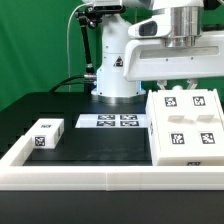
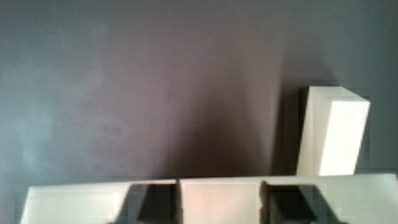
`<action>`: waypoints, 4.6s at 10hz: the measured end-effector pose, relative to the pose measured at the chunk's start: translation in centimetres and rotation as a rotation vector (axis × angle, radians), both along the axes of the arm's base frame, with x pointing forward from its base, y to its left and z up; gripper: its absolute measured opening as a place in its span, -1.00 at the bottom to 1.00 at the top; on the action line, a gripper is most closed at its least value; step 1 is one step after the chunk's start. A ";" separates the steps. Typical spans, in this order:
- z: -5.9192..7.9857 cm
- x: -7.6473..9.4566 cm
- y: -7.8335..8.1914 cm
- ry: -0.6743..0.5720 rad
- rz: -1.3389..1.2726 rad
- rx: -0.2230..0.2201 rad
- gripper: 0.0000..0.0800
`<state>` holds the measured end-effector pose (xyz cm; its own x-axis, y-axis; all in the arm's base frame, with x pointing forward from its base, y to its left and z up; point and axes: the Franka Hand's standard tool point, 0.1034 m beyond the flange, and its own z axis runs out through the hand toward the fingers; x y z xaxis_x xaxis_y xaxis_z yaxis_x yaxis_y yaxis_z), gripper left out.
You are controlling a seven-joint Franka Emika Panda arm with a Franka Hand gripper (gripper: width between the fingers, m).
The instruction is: Assemble cabinet
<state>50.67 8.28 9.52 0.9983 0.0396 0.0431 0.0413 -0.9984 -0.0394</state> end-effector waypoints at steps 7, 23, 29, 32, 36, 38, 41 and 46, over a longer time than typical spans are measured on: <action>3.1 2.7 -0.2 0.060 -0.001 0.006 -0.48; 4.2 4.9 -0.2 0.069 -0.004 0.009 0.91; 0.2 -0.9 -7.0 0.027 0.009 -0.026 0.99; -1.3 -3.1 -14.4 0.018 0.041 -0.061 0.99; -1.3 -3.0 -14.0 0.019 0.031 -0.060 0.99; -1.3 -3.0 -14.0 0.019 0.031 -0.060 0.99; -2.1 -4.3 -15.8 0.041 0.031 -0.065 0.99; -5.5 -7.2 -24.7 0.089 0.088 -0.082 0.99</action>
Offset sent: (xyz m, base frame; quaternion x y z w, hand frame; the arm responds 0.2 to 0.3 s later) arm 0.0052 -0.0057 0.0278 -0.0108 -0.0313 -0.0042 0.9994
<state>43.49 -16.42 4.03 0.9906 0.1266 -0.0525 0.1285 -0.9911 0.0347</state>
